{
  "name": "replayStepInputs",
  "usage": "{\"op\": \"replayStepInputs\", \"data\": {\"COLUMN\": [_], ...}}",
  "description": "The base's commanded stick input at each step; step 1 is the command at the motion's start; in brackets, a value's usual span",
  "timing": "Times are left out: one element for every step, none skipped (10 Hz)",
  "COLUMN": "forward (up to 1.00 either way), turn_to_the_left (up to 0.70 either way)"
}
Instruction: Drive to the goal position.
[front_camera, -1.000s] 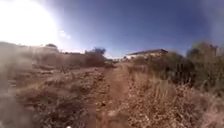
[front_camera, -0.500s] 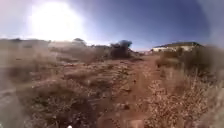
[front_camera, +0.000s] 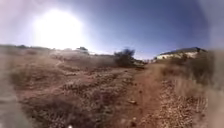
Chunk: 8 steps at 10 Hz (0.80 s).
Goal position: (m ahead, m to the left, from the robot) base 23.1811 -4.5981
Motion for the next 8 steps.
{"op": "replayStepInputs", "data": {"forward": [0.50, 0.50, 0.50, 0.50, 0.50, 0.50, 0.50, 0.50], "turn_to_the_left": [0.00, 0.00, 0.00, 0.00, -0.10, -0.50, -0.50, -0.50]}}
